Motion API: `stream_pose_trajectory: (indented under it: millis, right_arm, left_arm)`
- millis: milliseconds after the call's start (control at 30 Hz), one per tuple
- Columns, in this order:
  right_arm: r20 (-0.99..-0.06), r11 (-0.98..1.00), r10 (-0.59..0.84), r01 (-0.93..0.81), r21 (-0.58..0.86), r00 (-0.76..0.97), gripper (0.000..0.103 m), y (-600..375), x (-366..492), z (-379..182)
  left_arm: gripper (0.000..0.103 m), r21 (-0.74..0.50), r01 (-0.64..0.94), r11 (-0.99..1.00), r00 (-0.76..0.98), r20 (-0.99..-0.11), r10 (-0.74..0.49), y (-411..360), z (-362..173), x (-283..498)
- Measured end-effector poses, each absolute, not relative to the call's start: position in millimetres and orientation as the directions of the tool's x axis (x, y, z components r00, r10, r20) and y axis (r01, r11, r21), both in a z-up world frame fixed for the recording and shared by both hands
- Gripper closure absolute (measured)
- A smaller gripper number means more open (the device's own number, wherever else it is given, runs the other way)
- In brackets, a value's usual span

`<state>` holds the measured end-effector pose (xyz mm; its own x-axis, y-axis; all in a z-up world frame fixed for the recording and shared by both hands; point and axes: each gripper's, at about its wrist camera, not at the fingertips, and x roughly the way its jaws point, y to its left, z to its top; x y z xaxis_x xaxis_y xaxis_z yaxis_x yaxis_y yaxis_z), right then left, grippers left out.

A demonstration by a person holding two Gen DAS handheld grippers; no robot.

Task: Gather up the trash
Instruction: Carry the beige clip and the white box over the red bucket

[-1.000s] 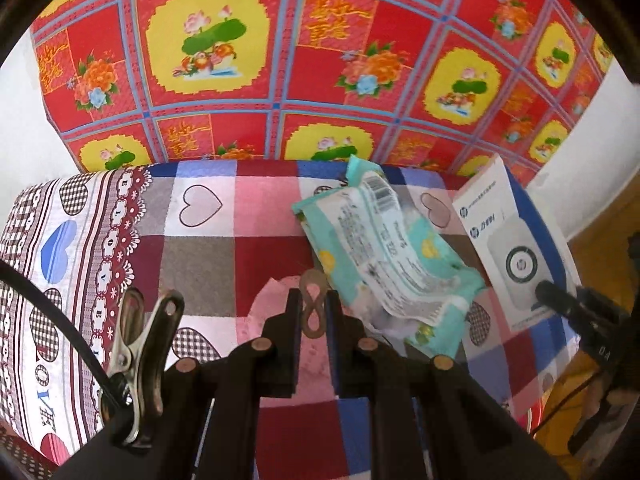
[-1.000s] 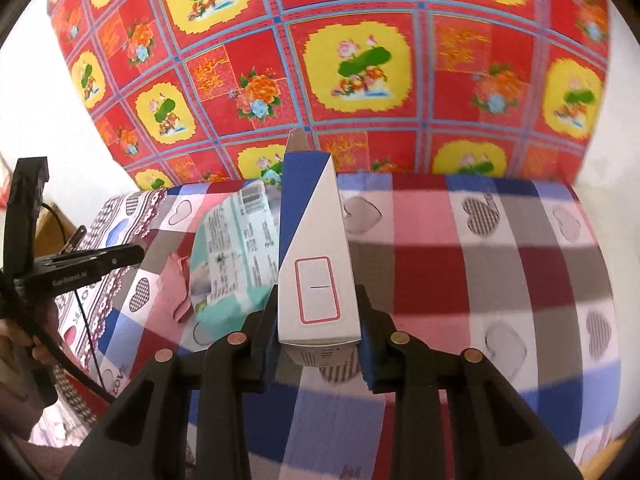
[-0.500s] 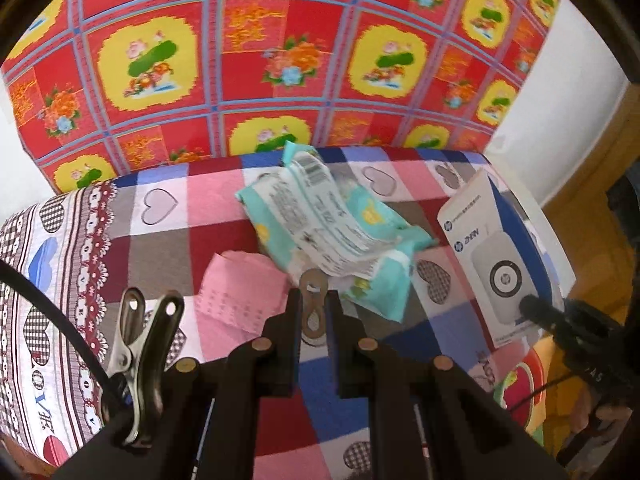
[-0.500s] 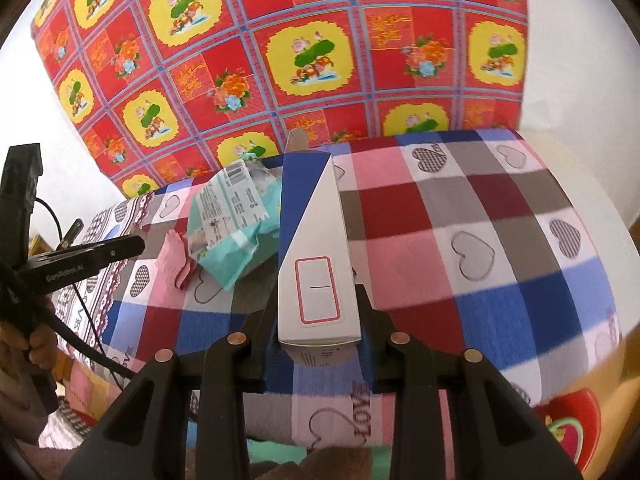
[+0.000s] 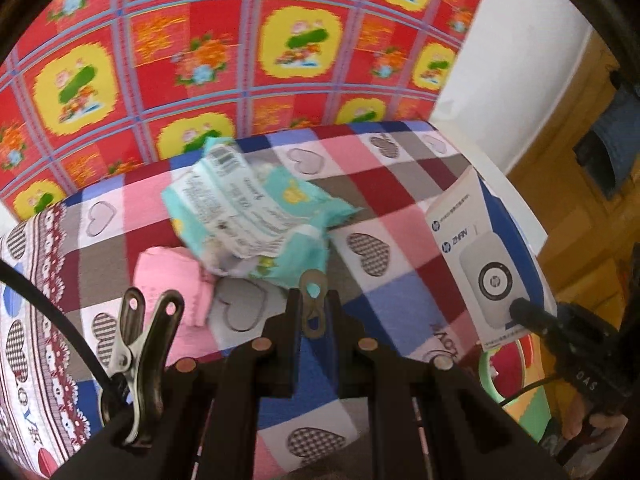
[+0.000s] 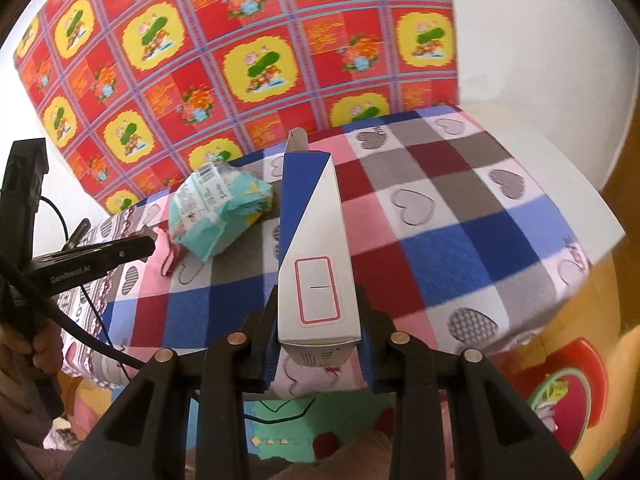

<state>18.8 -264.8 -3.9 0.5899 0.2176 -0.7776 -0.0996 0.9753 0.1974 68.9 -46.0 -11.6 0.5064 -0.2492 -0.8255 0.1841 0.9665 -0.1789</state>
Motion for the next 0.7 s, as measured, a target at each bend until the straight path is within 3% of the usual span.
stream_pose_trajectory:
  millis: [700]
  right_arm:
    - [-0.794, 0.958, 0.082, 0.171, 0.228, 0.602, 0.071, -400.3, -58.8, -10.9]
  left_arm:
    - [0.092, -0.192, 0.448, 0.873, 0.399, -0.831, -0.387, -216.8, -14.0, 49.3]
